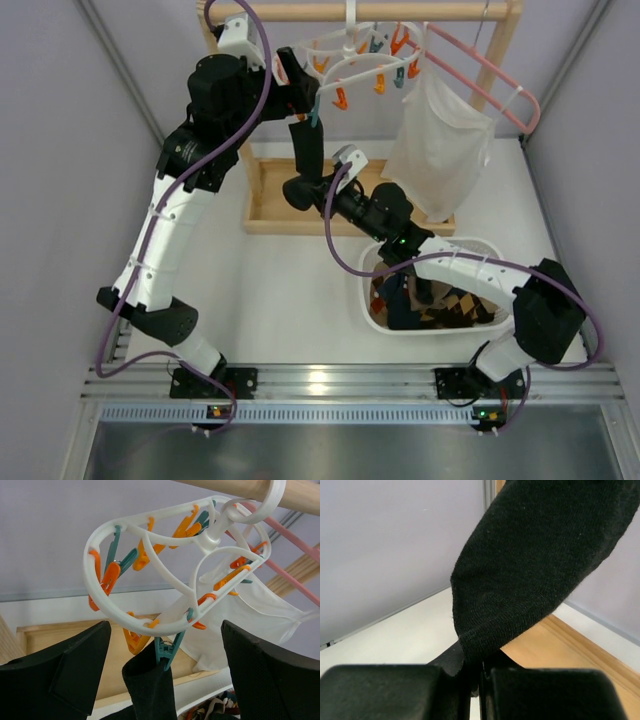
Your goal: Remove the socks clipped to the hanger
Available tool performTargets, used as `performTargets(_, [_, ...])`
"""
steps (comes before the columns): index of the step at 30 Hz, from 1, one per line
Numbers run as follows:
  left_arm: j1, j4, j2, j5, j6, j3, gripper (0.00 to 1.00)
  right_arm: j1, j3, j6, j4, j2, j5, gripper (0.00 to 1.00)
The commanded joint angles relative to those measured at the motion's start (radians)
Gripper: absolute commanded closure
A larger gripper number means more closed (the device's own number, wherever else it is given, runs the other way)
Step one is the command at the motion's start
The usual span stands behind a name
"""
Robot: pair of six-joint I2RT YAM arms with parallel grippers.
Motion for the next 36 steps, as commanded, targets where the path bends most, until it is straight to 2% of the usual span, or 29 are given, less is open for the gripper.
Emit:
performTargets(1, [0.004,0.026,-0.003,0.062,-0.004,0.036,0.06,0.007,-0.004,0.031,0.006,-0.057,-0.035,1.0])
performTargets(3, [0.002,0.026,0.0,0.085,-0.002,0.038,0.12,0.007,-0.001,0.037,-0.006,-0.054,-0.035,1.0])
performTargets(9, [-0.024,0.026,-0.041,0.062,-0.008,-0.026,0.15,0.004,-0.004,0.066,-0.013,-0.048,-0.026,1.0])
performTargets(21, [-0.174,0.027,-0.115,-0.065,0.016,-0.128,0.2,-0.028,0.003,0.109,-0.015,-0.057,-0.206,1.0])
performTargets(26, [-0.174,0.026,-0.09,-0.098,0.042,-0.106,0.33,-0.039,0.009,0.123,-0.032,-0.071,-0.285,1.0])
performTargets(32, [-0.173,0.026,-0.066,-0.107,0.056,-0.082,0.42,-0.054,0.01,0.14,-0.033,-0.08,-0.316,1.0])
performTargets(33, [-0.173,0.026,-0.049,-0.11,0.059,-0.074,0.47,-0.054,0.012,0.14,-0.033,-0.08,-0.324,1.0])
performTargets(36, [-0.173,0.026,-0.03,-0.121,0.067,-0.053,0.49,-0.059,0.012,0.143,-0.032,-0.08,-0.339,1.0])
